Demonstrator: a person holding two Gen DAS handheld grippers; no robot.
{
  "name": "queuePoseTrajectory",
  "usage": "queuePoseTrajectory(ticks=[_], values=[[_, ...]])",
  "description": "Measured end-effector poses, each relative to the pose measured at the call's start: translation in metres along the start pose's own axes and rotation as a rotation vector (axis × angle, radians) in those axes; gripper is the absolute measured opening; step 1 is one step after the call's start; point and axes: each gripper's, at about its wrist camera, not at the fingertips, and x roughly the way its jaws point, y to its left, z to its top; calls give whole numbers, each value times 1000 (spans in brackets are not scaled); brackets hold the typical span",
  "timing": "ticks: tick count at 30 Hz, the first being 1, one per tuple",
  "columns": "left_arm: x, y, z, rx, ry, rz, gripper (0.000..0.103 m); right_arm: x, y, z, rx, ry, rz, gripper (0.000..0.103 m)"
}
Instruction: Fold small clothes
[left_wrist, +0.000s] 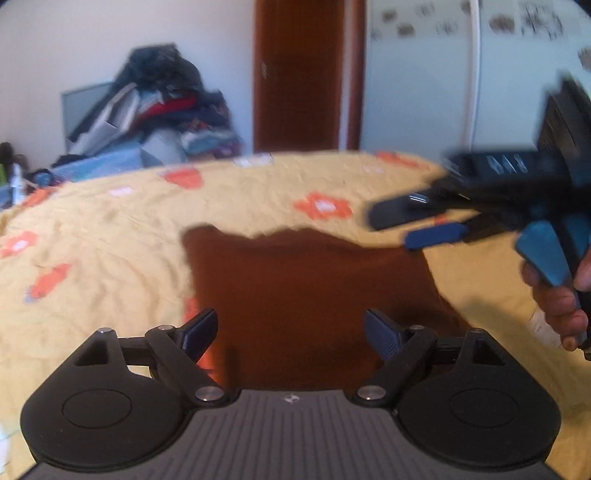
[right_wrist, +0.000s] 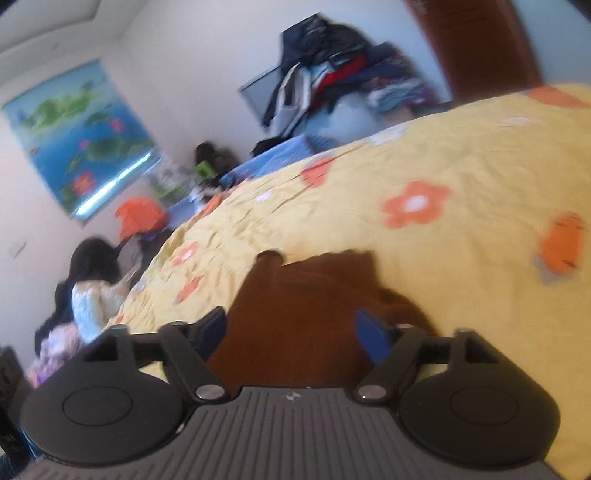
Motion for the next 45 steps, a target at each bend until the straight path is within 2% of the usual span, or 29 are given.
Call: queuePoseTrajectory(ticks=[2, 4, 6, 10, 11, 14, 16, 19, 20, 21, 23, 25, 27, 29, 30, 31, 34, 36, 37, 38, 39, 40, 41, 42, 45], values=[[29, -11, -9, 37, 76, 33, 88, 37, -8, -1, -26, 103, -67, 90], [30, -10, -18, 28, 23, 23, 88, 46, -18, -5, -102, 67, -100, 89], [29, -6, -17, -4, 30, 11, 88, 45, -29, -2, -73, 70, -117, 89], [33, -7, -17, 8, 24, 7, 89, 47, -16, 14, -88, 148, -147, 87], [33, -7, -17, 7, 22, 7, 89, 45, -10, 23, -72, 146, -150, 86], [30, -8, -22, 9, 16, 9, 89, 40, 17, 39, -101, 62, -51, 90], [30, -10, -23, 13, 12, 11, 89, 55, 28, 44, -117, 84, -26, 96], [29, -10, -24, 13, 13, 8, 89, 100, 14, 33, -114, 210, -93, 96], [27, -11, -24, 14, 12, 8, 89, 111, 4, 24, -129, 226, -119, 98], [27, -11, -25, 15, 8, 8, 89, 109, 1, 16, -192, 174, -87, 103], [26, -12, -26, 19, 2, 9, 89, 105, -2, 12, -205, 159, -78, 103], [22, -9, -25, 15, -5, 1, 90, 100, 2, 15, -202, 171, -98, 97], [7, 3, -22, -45, -13, -10, 90, 78, -3, 21, -110, 151, -108, 90], [-10, 28, -23, -164, -27, -51, 90, 37, -17, 22, 6, 68, -45, 97], [-13, 43, -25, -234, -15, -75, 90, 18, -26, 19, 48, 27, -20, 103], [-13, 58, -27, -313, 12, -101, 90, 4, -36, 16, 88, 9, -18, 103], [6, 93, -29, -517, 97, -137, 90, -11, -66, 5, 184, 37, -89, 103], [21, 102, -26, -589, 126, -181, 89, -7, -80, -4, 225, 71, -128, 101], [27, 104, -23, -615, 124, -199, 89, -2, -84, -10, 249, 88, -113, 99], [35, 105, -18, -635, 135, -218, 87, -1, -83, -13, 238, 65, -83, 98], [43, 104, -15, -647, 148, -241, 62, 3, -83, -15, 250, 73, -53, 95], [53, 103, -12, -651, 187, -236, 51, 8, -81, -15, 267, 76, -28, 84], [57, 103, -9, -649, 193, -223, 39, 16, -80, -15, 279, 98, 1, 73], [60, 105, -6, -643, 196, -223, 33, 22, -78, -15, 272, 114, -2, 56], [44, 106, 3, -582, 160, -195, 24, 29, -68, -12, 261, 103, 36, 47]])
